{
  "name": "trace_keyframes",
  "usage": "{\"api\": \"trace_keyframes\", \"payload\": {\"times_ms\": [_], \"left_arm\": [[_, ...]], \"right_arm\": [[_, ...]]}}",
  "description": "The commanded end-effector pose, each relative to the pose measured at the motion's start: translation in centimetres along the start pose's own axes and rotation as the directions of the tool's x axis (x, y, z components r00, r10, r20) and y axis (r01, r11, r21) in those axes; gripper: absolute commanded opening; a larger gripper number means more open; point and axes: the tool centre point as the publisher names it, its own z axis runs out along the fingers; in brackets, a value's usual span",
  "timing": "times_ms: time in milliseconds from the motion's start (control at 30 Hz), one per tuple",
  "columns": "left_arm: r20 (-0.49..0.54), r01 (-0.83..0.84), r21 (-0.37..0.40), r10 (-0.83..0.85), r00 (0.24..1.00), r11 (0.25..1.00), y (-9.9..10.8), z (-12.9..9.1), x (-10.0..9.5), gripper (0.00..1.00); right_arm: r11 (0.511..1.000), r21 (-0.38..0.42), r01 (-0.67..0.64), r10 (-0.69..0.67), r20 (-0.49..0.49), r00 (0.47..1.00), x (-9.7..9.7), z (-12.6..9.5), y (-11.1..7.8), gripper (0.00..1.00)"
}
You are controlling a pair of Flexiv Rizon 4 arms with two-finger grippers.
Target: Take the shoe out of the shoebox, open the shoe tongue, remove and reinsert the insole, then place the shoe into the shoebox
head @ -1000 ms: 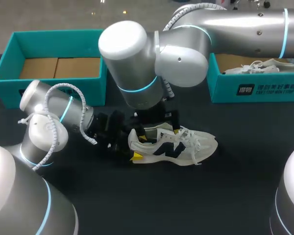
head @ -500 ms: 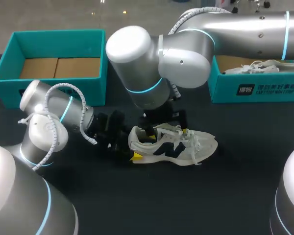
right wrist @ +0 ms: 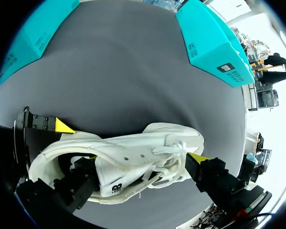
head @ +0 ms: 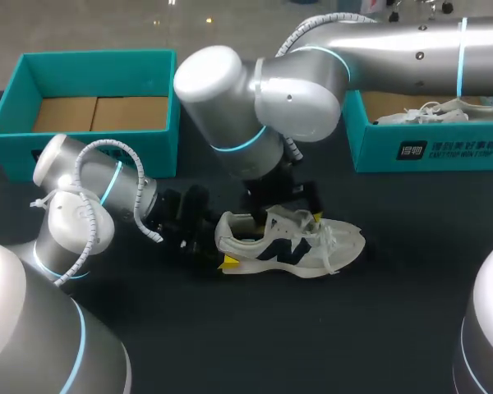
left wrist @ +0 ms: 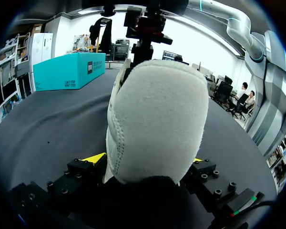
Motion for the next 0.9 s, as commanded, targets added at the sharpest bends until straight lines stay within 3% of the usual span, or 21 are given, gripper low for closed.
{"api": "trace_keyframes", "payload": {"times_ms": [33,167,267,300,333,367,500,667,900], "left_arm": [[0.0,0.0,-0.001,0.0,1.0,1.0,0.2,0.1,-0.1,0.0],[0.0,0.0,-0.001,0.0,1.0,1.0,0.2,0.1,-0.1,0.0],[0.0,0.0,-0.001,0.0,1.0,1.0,0.2,0.1,-0.1,0.0],[0.0,0.0,-0.001,0.0,1.0,1.0,0.2,0.1,-0.1,0.0],[0.0,0.0,-0.001,0.0,1.0,1.0,0.2,0.1,-0.1,0.0],[0.0,0.0,-0.001,0.0,1.0,1.0,0.2,0.1,-0.1,0.0],[0.0,0.0,-0.001,0.0,1.0,1.0,0.2,0.1,-0.1,0.0],[0.0,0.0,-0.001,0.0,1.0,1.0,0.2,0.1,-0.1,0.0],[0.0,0.0,-0.001,0.0,1.0,1.0,0.2,0.1,-0.1,0.0]], "right_arm": [[1.0,0.002,-0.02,0.02,-0.004,1.0,-1.7,-0.3,0.6,1.0],[0.998,0.003,-0.061,0.061,-0.033,0.998,-3.2,-1.0,1.1,1.0],[0.997,0.025,-0.079,0.081,-0.118,0.99,-4.0,-1.4,1.2,1.0],[0.996,0.034,-0.084,0.089,-0.158,0.983,-4.1,-1.4,1.2,0.9],[0.996,0.042,-0.085,0.091,-0.192,0.977,-4.2,-1.3,1.3,0.61],[0.995,0.052,-0.086,0.095,-0.233,0.968,-4.3,-1.2,1.3,0.44],[0.993,0.091,-0.076,0.102,-0.341,0.934,-4.3,-0.6,1.4,0.0],[0.992,0.1,-0.071,0.103,-0.376,0.921,-4.4,-0.5,1.3,0.0],[0.991,0.114,-0.072,0.112,-0.398,0.911,-6.3,0.0,1.7,0.0]]}}
